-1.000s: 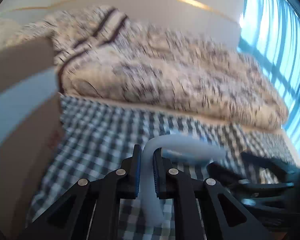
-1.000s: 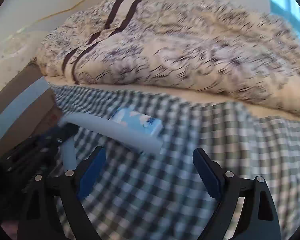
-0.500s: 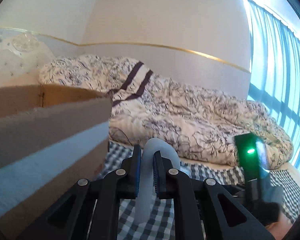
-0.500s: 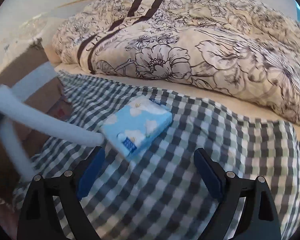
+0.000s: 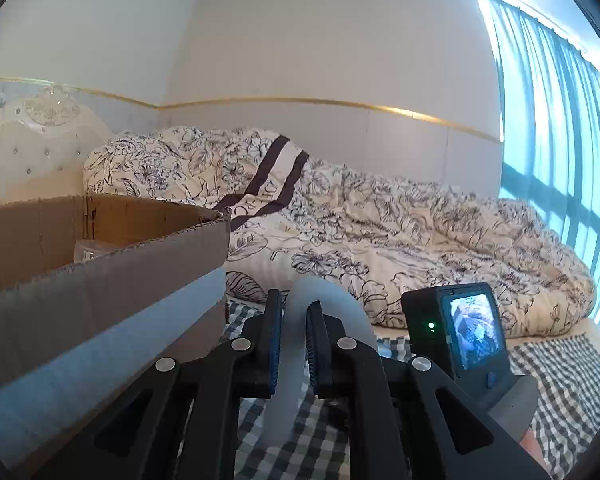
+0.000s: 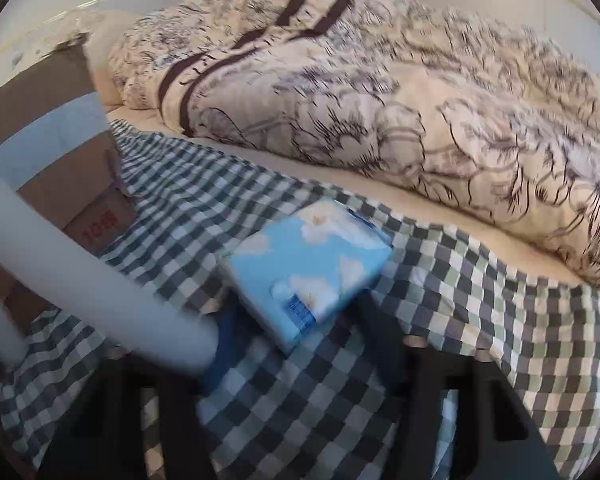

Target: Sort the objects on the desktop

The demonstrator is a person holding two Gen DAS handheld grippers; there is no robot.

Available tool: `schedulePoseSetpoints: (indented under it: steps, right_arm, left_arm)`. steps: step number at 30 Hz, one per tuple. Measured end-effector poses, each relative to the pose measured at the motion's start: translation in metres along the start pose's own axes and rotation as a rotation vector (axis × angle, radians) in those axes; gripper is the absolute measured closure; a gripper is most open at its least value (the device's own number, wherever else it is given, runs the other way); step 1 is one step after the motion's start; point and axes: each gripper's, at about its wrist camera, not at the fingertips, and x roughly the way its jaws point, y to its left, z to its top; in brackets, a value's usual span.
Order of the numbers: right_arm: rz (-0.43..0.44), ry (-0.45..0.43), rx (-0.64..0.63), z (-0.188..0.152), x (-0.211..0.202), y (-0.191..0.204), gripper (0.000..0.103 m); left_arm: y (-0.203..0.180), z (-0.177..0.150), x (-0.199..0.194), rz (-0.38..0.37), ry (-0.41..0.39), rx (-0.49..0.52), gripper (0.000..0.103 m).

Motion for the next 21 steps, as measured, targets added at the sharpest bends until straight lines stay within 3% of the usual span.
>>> schedulePoseSetpoints:
  steps: [4,6,8,11,12,14,15,16,21]
  right_arm:
    - [-0.002,-0.041,-0.062,0.000,-0.011,0.012,0.079]
    - [-0.003,-0.084,-0.097,-0.002,-0.023,0.017,0.103]
    - [0.004,-0.121,-0.139,-0.004,-0.034,0.027,0.103]
    - [0.021,-0.088,-0.161,-0.005,-0.035,0.042,0.103]
    - [0.021,-0.078,-0.164,-0.006,-0.035,0.046,0.099]
    - [-0.012,-0.077,-0.195,-0.007,-0.034,0.054,0.067]
    - [-0.028,-0.077,-0.213,-0.007,-0.033,0.058,0.036]
    - [-0.036,-0.084,-0.230,-0.006,-0.033,0.061,0.026]
    - [0.001,-0.049,-0.231,0.010,-0.018,0.069,0.022]
  left_arm:
    - [0.003,0.004,-0.005,-0.003,0.057,0.019,0.092]
    - [0.006,0.010,-0.015,-0.017,0.070,0.019,0.092]
    - [0.008,0.016,-0.025,-0.029,0.063,0.031,0.092]
    - [0.010,0.024,-0.039,-0.043,0.056,0.042,0.092]
    - [0.012,0.026,-0.042,-0.044,0.062,0.038,0.092]
    - [0.016,0.031,-0.047,-0.046,0.079,0.028,0.092]
    - [0.018,0.033,-0.050,-0.046,0.085,0.024,0.092]
    - [0.020,0.035,-0.052,-0.046,0.089,0.022,0.092]
    - [0.028,0.055,-0.066,-0.050,0.083,0.024,0.092]
